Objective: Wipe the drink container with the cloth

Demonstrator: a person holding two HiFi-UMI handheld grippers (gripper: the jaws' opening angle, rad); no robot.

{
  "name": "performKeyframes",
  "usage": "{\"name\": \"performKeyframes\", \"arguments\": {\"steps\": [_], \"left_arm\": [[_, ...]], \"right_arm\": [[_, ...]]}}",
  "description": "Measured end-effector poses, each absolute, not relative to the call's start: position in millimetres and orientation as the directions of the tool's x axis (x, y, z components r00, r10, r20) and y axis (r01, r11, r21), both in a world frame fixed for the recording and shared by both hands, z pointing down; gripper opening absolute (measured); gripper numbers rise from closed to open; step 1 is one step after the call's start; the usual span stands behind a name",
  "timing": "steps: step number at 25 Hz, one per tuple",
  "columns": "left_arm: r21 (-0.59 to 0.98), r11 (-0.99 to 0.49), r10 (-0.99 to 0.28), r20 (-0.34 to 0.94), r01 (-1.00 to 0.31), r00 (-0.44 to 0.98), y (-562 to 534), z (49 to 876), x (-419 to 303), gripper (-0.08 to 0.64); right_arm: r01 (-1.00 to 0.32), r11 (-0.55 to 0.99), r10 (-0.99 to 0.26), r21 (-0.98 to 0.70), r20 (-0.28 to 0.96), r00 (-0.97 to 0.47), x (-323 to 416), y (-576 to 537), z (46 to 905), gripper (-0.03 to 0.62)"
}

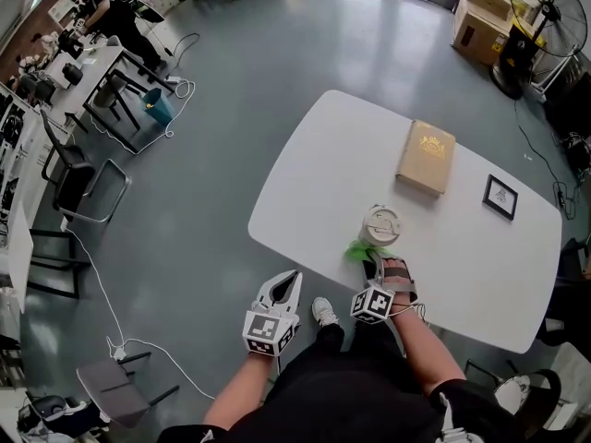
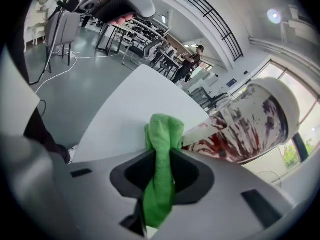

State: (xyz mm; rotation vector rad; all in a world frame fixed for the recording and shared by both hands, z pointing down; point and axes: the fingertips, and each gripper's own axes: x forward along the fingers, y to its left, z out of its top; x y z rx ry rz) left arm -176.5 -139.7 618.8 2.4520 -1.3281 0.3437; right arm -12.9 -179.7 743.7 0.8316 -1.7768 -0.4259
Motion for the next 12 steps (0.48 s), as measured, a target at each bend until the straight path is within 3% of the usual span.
{"name": "performKeyframes", "arguments": {"steps": [4, 8, 12], "left_arm": [[0.168, -0.524, -0.756, 0.36, -0.835, 0.547, -140.0, 617.8, -176.9, 0.008], [0.168, -0.539, -0.75, 0.349, -0.825, 0.562, -140.6, 615.2, -174.0, 0.008], [0.168, -0.553, -0.743, 0.344, -0.816, 0.575, -139.8, 615.3, -172.1, 0.008]], "right_arm": [[-0.386, 0.686, -0.713, 0.617, 0.677, -0.184, -16.0, -177.8, 736.8, 0.094], [-0.522, 0.65, -0.733, 0.551, 0.635, -0.243, -28.5, -173.7, 706.0, 0.089], [-0.753, 0.588, -0.733, 0.296, 0.588, -0.341, -47.6, -172.0, 665.7, 0.089]]}}
